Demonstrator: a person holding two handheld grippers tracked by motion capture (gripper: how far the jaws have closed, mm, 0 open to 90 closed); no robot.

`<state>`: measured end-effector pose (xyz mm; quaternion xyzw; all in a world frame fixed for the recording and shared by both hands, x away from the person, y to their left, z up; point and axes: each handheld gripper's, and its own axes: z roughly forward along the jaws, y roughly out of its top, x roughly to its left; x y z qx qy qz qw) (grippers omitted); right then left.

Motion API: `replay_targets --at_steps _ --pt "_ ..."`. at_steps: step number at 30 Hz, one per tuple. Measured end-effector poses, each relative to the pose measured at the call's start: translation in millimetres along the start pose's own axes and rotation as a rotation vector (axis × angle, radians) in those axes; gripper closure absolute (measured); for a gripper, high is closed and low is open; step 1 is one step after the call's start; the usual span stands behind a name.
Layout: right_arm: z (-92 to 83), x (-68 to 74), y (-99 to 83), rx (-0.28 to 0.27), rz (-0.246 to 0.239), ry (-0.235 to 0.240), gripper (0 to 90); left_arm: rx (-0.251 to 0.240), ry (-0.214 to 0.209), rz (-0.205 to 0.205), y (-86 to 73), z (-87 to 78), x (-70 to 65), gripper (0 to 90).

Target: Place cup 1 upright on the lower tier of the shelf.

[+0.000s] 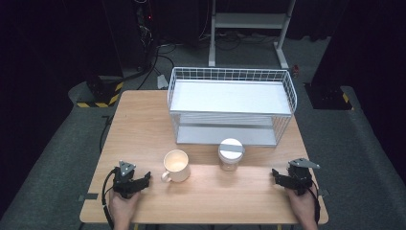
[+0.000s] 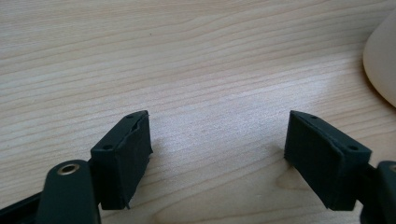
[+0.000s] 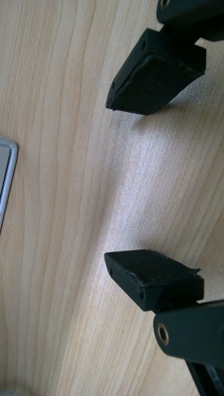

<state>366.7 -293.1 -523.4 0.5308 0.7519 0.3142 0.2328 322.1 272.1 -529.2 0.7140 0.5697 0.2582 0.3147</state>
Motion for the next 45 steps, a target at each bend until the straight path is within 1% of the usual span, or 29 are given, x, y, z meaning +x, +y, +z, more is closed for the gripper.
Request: replay_targets --at_steps 21,24,25,26,29,33,35,37,41,42,45 --pt "0.0 -0.3 0.1 0.002 -0.002 0.006 21.9 0.000 -0.002 -0.007 0.0 0.0 0.1 23.3" --pt "-0.4 -0.2 -0.2 0.005 -0.002 0.011 20.6 0.000 -0.002 -0.007 0.0 0.0 0.1 23.4" --pt "0.1 -0.2 0.0 0.011 -0.004 0.011 16.5 0.000 -0.002 -0.007 0.0 -0.1 0.2 23.3" --pt "0.3 0.2 0.2 0.016 -0.001 0.014 15.0 0.000 -0.002 -0.007 0.0 -0.1 0.2 23.4" --pt "-0.2 -0.1 -0.5 0.018 -0.008 0.020 14.3 0.001 -0.003 -0.007 0.0 -0.2 0.4 23.6" --pt "-2.0 0.3 -2.1 0.017 -0.004 0.026 14.3 0.001 -0.003 -0.008 0.0 -0.2 0.5 23.7" --pt "-3.7 0.9 -3.3 0.009 -0.002 0.032 14.3 0.001 -0.003 -0.008 0.0 -0.2 0.5 23.7" --pt "-5.5 2.1 -4.2 -0.011 -0.005 0.035 14.2 0.000 -0.003 -0.008 0.0 -0.2 0.5 23.7" --pt "-7.4 5.5 -5.5 -0.020 0.004 0.048 14.3 0.001 -0.002 -0.008 0.0 -0.2 0.4 23.8" --pt "-8.0 7.3 -6.2 -0.024 -0.015 0.050 14.3 0.001 -0.002 -0.008 0.0 -0.2 0.4 23.8" --pt "-9.4 10.6 -7.1 -0.027 -0.014 0.057 14.3 0.001 -0.002 -0.008 0.0 -0.2 0.4 23.8"
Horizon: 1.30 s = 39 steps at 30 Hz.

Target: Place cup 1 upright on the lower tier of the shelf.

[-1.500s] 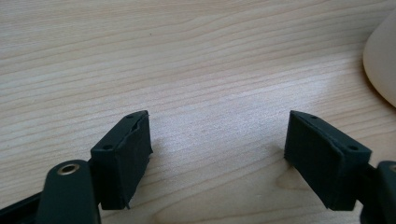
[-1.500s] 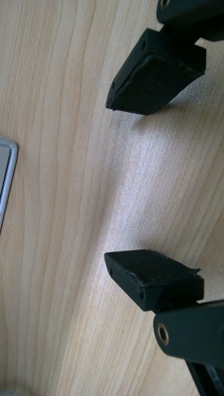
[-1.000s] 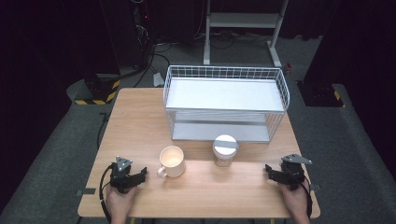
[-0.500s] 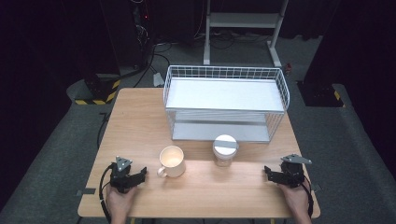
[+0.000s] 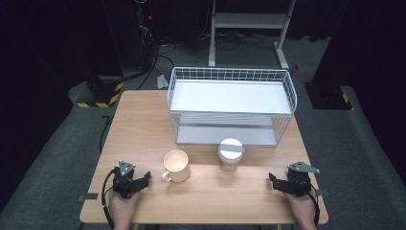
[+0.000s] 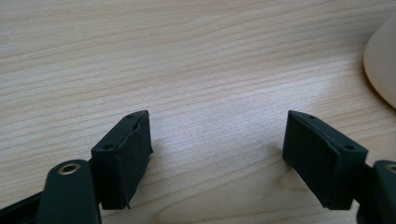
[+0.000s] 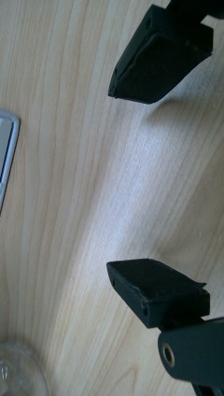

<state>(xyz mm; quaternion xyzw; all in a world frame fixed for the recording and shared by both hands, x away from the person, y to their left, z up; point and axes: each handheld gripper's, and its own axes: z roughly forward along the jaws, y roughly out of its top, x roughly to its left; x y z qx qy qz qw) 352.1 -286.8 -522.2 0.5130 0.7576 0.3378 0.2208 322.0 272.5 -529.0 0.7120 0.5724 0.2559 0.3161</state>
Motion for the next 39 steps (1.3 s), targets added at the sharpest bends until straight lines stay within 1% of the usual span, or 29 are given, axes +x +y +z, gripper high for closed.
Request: replay_targets --at_steps 1,5,8,13,14,17,18,19,21,25,27,29,32,33,39 --pt "-0.2 0.6 -0.2 -0.005 -0.010 0.003 14.3 0.000 0.000 0.000 0.0 0.0 0.0 23.8" --pt "-2.0 5.5 -0.8 -0.018 -0.007 0.019 14.3 0.000 0.000 0.000 0.0 0.0 0.0 23.8" --pt "-3.9 9.5 -0.5 -0.028 -0.023 0.025 14.3 0.000 0.000 0.000 0.0 0.0 0.0 23.8" --pt "-5.3 16.9 0.2 -0.040 -0.042 0.051 14.3 -0.001 -0.001 -0.001 0.0 0.0 0.1 23.8" --pt "-4.8 18.0 0.5 -0.047 -0.052 0.055 14.3 -0.001 -0.001 -0.001 0.0 0.0 0.1 23.8" --pt "-4.6 23.9 1.6 -0.041 -0.042 0.077 14.3 -0.001 0.000 -0.002 0.0 0.0 0.1 23.9" --pt "-5.6 27.0 2.9 -0.049 -0.057 0.085 14.3 -0.001 0.000 -0.002 0.0 0.0 0.1 23.9" --pt "-5.6 27.0 2.9 -0.049 -0.057 0.085 14.3 -0.001 0.000 -0.002 0.0 0.0 0.2 23.9" --pt "-6.4 30.8 4.3 -0.054 -0.072 0.093 14.3 -0.001 0.000 -0.002 0.0 0.0 0.2 23.9" --pt "-5.5 38.2 8.1 -0.054 -0.085 0.113 14.3 -0.001 -0.001 -0.002 0.1 0.1 0.3 23.8" --pt "-4.7 42.0 10.1 -0.060 -0.101 0.124 14.2 -0.001 -0.001 -0.005 0.1 0.1 0.4 23.9" --pt "-4.1 46.6 12.1 -0.053 -0.102 0.138 13.9 -0.002 -0.001 -0.006 0.1 0.2 0.4 24.0" --pt "-3.9 52.3 15.8 -0.064 -0.138 0.149 13.8 -0.001 0.000 -0.006 0.2 0.3 0.4 23.9" --pt "-3.6 54.5 16.6 -0.063 -0.134 0.156 13.7 -0.001 0.000 -0.006 0.3 0.3 0.5 23.9" --pt "2.8 65.8 20.6 -0.059 -0.151 0.189 13.3 -0.001 0.000 -0.007 0.3 0.3 0.5 23.9"
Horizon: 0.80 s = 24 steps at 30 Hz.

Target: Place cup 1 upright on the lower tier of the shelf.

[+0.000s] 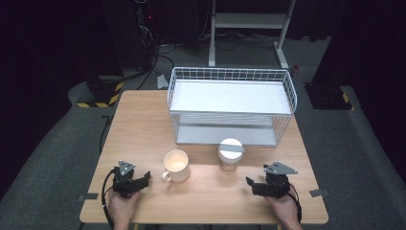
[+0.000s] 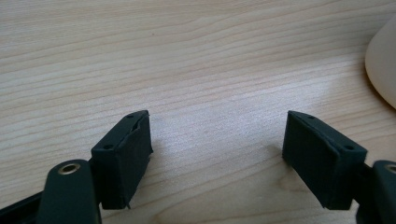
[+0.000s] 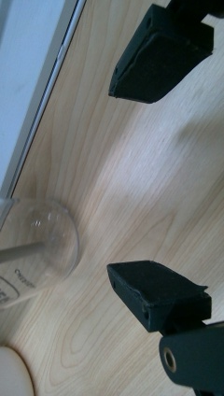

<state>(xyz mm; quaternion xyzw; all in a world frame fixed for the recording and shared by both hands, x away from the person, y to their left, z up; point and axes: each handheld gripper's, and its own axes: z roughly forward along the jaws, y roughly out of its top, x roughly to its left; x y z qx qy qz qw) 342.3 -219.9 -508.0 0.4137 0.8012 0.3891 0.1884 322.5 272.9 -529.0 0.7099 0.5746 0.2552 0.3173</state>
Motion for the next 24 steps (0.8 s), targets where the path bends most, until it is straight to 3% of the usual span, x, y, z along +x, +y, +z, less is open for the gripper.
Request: replay_targets --at_steps 13,24 --pt "13.0 17.6 19.5 -0.018 -0.046 0.054 11.6 0.000 0.001 0.002 0.1 0.2 0.1 23.9" --pt "30.8 28.4 28.3 -0.033 -0.033 0.080 10.9 0.002 0.003 0.004 0.2 0.2 -0.1 23.1"
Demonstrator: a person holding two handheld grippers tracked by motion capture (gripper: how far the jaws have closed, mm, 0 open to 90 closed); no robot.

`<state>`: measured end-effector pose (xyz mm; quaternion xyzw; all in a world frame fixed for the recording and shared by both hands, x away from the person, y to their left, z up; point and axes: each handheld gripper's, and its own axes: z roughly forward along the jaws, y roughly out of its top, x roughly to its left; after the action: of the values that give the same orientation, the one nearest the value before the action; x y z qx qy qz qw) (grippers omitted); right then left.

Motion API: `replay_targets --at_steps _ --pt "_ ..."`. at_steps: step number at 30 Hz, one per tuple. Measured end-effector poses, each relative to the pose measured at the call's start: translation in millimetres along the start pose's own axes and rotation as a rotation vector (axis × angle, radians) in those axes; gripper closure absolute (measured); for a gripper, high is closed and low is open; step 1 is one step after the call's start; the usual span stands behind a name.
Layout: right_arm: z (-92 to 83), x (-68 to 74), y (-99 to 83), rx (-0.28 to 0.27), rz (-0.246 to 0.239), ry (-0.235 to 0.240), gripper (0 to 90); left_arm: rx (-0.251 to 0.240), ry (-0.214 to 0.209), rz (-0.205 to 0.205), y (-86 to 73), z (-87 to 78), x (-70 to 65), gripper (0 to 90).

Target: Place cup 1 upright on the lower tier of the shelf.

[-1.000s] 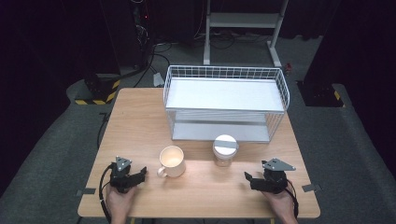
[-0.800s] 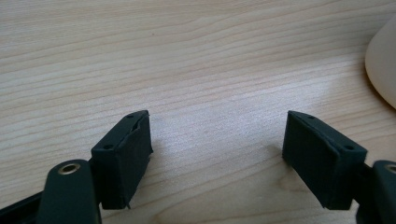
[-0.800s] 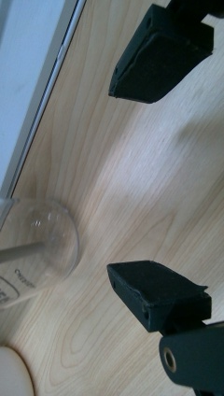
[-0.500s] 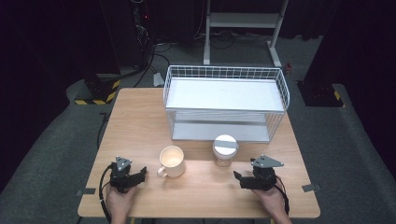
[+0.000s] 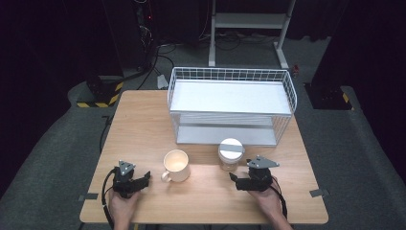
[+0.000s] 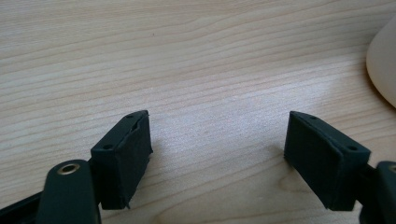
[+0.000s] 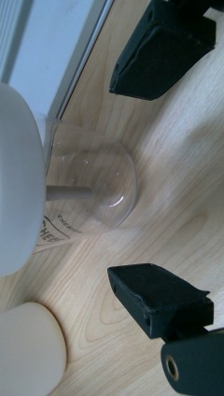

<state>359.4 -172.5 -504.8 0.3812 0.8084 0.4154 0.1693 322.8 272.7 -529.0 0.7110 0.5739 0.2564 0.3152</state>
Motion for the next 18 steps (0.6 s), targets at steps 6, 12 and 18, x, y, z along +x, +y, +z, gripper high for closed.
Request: replay_targets --at_steps 6,12,18 --pt "6.8 0.1 4.5 -0.003 0.010 -0.002 10.5 0.000 0.001 0.000 0.0 0.0 -0.1 23.1" --pt "9.4 -1.0 13.2 -0.017 0.015 -0.010 10.4 0.000 0.000 0.000 0.0 0.0 -0.1 23.1" --pt "16.0 1.5 16.1 -0.016 -0.003 -0.008 10.3 0.000 0.001 0.001 0.0 0.0 -0.1 23.0"
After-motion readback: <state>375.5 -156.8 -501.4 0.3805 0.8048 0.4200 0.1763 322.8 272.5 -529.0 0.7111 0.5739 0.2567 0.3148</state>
